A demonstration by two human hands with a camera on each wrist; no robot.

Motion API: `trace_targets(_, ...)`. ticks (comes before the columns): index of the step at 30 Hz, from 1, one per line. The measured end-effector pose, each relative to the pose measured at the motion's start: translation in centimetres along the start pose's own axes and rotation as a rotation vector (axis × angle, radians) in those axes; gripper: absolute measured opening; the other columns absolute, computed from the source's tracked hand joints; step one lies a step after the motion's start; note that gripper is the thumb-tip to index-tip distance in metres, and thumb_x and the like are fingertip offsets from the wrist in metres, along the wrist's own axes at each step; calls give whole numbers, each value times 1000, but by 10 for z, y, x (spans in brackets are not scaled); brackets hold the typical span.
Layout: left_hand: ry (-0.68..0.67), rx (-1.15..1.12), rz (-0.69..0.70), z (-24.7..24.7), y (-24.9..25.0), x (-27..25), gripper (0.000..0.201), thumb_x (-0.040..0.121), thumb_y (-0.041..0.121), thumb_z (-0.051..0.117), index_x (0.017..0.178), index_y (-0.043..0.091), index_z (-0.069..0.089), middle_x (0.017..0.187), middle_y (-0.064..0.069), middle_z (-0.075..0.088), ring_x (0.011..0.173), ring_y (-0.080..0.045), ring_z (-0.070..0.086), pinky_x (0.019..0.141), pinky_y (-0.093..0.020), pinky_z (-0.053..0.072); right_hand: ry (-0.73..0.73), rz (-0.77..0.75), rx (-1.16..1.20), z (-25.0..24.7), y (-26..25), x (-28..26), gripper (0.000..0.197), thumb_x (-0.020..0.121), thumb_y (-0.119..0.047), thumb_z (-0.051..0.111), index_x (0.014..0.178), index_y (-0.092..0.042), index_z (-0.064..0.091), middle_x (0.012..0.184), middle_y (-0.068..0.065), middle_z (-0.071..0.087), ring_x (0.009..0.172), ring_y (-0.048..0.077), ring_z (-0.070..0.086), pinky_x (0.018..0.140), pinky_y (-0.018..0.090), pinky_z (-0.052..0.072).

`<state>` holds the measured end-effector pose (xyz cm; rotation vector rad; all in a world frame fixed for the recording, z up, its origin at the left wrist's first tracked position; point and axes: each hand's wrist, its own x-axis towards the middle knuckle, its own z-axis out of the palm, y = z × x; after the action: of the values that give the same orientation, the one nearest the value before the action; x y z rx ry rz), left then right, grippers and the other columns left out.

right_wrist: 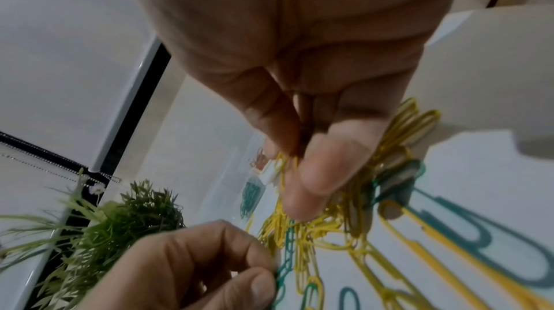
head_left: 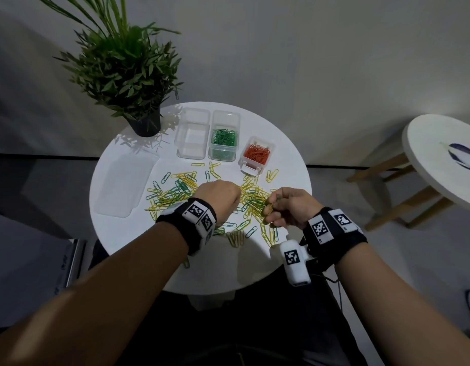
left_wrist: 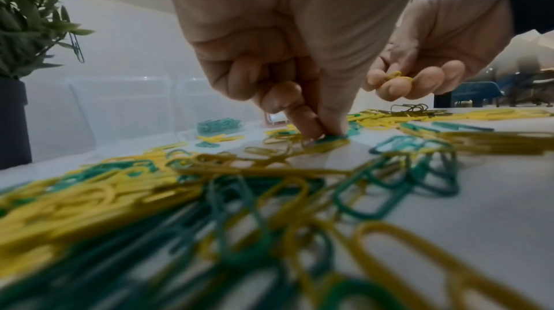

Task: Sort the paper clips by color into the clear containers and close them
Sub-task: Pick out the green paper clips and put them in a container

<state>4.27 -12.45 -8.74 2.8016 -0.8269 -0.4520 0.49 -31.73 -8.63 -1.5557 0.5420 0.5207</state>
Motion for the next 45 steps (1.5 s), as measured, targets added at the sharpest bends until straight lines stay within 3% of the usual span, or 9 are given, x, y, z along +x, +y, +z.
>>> trace_targets(8, -60, 39, 37, -2, -6, -6, 14, 90, 30, 59, 99, 24, 68, 103, 4, 65, 98, -20, 60, 70, -27, 42, -48, -2, 26, -3, 0, 3, 22, 94, 11, 42, 91, -3, 58, 87, 13, 70, 55, 17, 68, 44, 22, 53)
trace_targets(16, -34, 97, 79, -5, -2, -2, 12, 84, 19, 51, 81, 22, 62, 83, 6, 63, 81, -20, 57, 61, -26, 41, 164, -56, -109, -14, -21, 3, 30, 87, 9, 33, 68, -7, 51, 57, 11, 60, 42, 20, 46, 43, 20, 31)
trace_targets(21, -31, -483, -163, -6, -19, -2, 14, 77, 10, 60, 68, 21, 57, 71, 8, 63, 76, -16, 62, 68, -27, 51, 166, 27, -168, -17, -22, 1, 31, 88, -9, 39, 57, -13, 38, 45, 0, 32, 42, 12, 22, 44, 16, 14)
trace_targets(25, -121, -961, -290, -8, -23, -13, 18, 89, 0, 50, 92, 11, 63, 64, -9, 60, 57, -23, 56, 52, -28, 46, 73, -71, -258, 4, -14, -6, 38, 94, -9, 43, 56, -6, 40, 44, 10, 39, 33, 18, 33, 35, 19, 25)
trace_targets(30, -173, -1169, -452, -6, -26, -21, 18, 83, 2, 36, 71, 5, 50, 62, -12, 48, 49, -22, 44, 45, -24, 38, 10, -171, -537, 27, 1, -1, 33, 90, -1, 38, 74, -13, 65, 58, 8, 54, 46, 17, 46, 49, 25, 37)
trace_targets(33, -237, -930, -397, -10, -25, -23, 6, 71, 4, 45, 66, 5, 47, 56, -11, 40, 46, -20, 34, 44, -23, 30, -57, -262, -974, 33, 0, -3, 26, 84, -7, 53, 96, -26, 66, 79, -2, 64, 69, 13, 59, 64, 24, 48)
trace_targets(36, -248, -671, -288, -7, -22, -21, 17, 92, -6, 43, 83, 6, 50, 69, -8, 41, 54, -7, 33, 46, -10, 34, -110, -318, -1276, 30, -6, -7, 42, 75, -14, 69, 109, -37, 61, 85, -9, 60, 89, 17, 59, 77, 28, 51)
trace_targets(40, -115, -540, -242, -1, -23, -25, 13, 86, 20, 57, 76, 15, 63, 76, 5, 60, 77, -16, 58, 66, -20, 45, -154, -394, -1460, 29, -10, -10, 45, 78, -29, 74, 119, -39, 60, 107, -9, 67, 103, 17, 59, 84, 26, 47)
trace_targets(45, -65, -128, -102, -1, -14, -27, 27, 81, 43, 68, 106, 32, 69, 98, 11, 64, 98, -12, 57, 76, -24, 39, -102, -428, -1458, 37, -7, -7, 34, 82, -33, 71, 115, -37, 65, 107, -8, 70, 108, 15, 59, 85, 25, 44)
